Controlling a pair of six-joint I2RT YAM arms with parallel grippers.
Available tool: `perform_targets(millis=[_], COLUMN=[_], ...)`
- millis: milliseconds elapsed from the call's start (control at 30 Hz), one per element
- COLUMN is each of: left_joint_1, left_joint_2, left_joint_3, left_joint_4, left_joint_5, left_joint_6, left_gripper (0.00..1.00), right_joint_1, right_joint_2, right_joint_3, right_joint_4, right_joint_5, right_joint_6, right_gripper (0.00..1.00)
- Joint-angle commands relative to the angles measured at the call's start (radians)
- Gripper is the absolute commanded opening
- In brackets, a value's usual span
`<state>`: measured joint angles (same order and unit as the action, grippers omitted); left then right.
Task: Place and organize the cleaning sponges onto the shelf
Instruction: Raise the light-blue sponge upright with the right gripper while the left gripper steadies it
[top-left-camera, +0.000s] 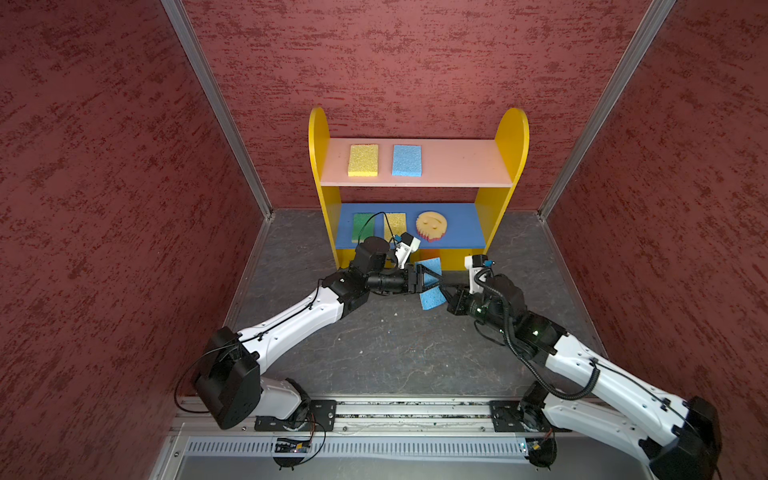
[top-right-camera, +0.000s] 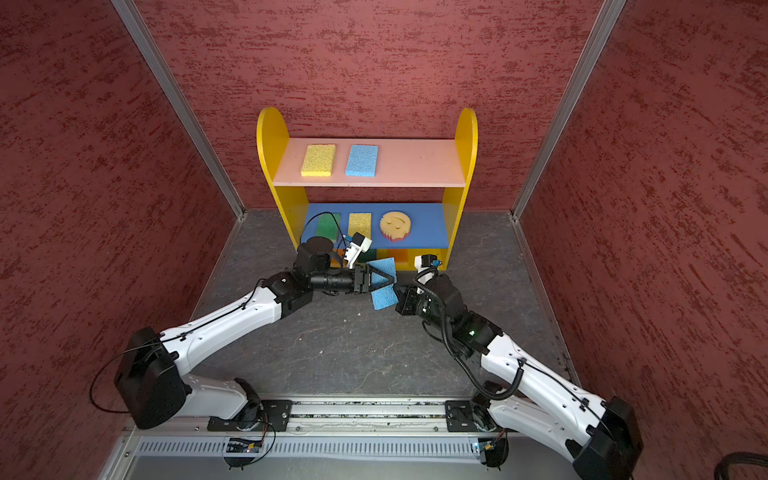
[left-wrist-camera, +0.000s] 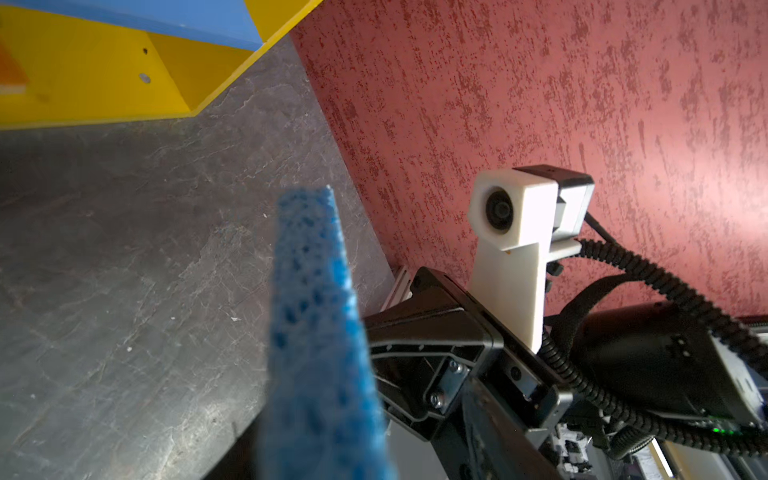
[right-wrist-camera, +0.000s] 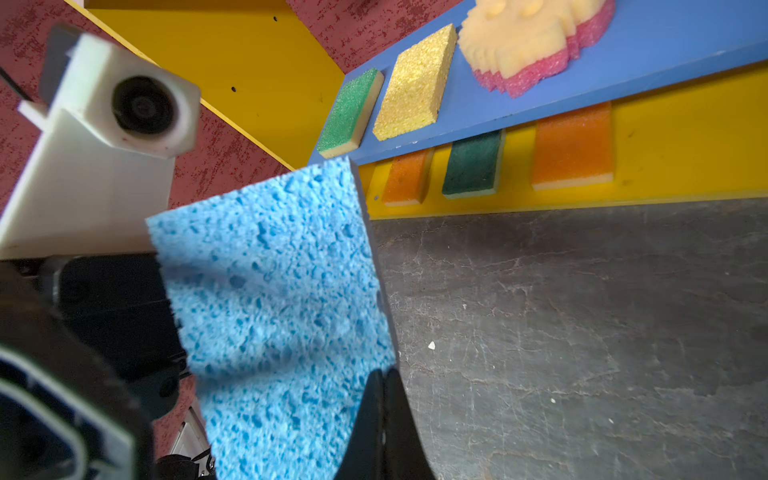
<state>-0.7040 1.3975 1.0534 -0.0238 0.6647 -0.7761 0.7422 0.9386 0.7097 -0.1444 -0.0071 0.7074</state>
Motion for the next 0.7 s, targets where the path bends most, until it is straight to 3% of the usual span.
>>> perform_targets(millis=[0, 133, 200, 233, 333, 400, 500, 667], left_joint_1=[-0.009, -0.008, -0.008, -0.007, -0.006, -0.003, 0.002, 0.012], left_joint_2=[0.009, 0.015, 0.017, 0.016, 0.012, 0.005, -0.009, -0.033], left_joint_3=[0.037, 0.06, 0.078, 0.083, 0.104, 0.116, 0.124, 0.126], left_joint_4=[0.031, 0.011, -0.006, -0.007, -0.024, -0.031, -0.014, 0.008], left_joint_5=[0.004, -0.005, -0.008, -0.008, -0.008, -0.006, 0.016, 0.047], left_joint_6=[0.014, 0.029, 0.034, 0.034, 0.051, 0.059, 0.056, 0.051], left_gripper=[0.34, 0.1, 0.05, 0.04, 0.02, 0.01, 0.0, 0.0], right_joint_1=[0.0, 0.0, -0.001, -0.001, -0.003, -0.004, -0.007, -0.01], right_joint_2=[-0.02, -0.059, -0.082, -0.092, -0.125, -0.14, -0.151, -0.163], right_joint_3=[0.034, 0.048, 0.049, 0.049, 0.048, 0.054, 0.062, 0.038], right_joint_4=[0.012, -0.008, -0.014, -0.019, -0.033, -0.052, -0.054, 0.088], right_joint_5=[0.001, 0.015, 0.02, 0.024, 0.034, 0.039, 0.006, -0.134], right_joint_6=[0.013, 0.012, 0.012, 0.013, 0.013, -0.002, -0.018, -0.001], right_gripper=[0.0, 0.0, 0.02, 0.1, 0.58, 0.73, 0.78, 0.78])
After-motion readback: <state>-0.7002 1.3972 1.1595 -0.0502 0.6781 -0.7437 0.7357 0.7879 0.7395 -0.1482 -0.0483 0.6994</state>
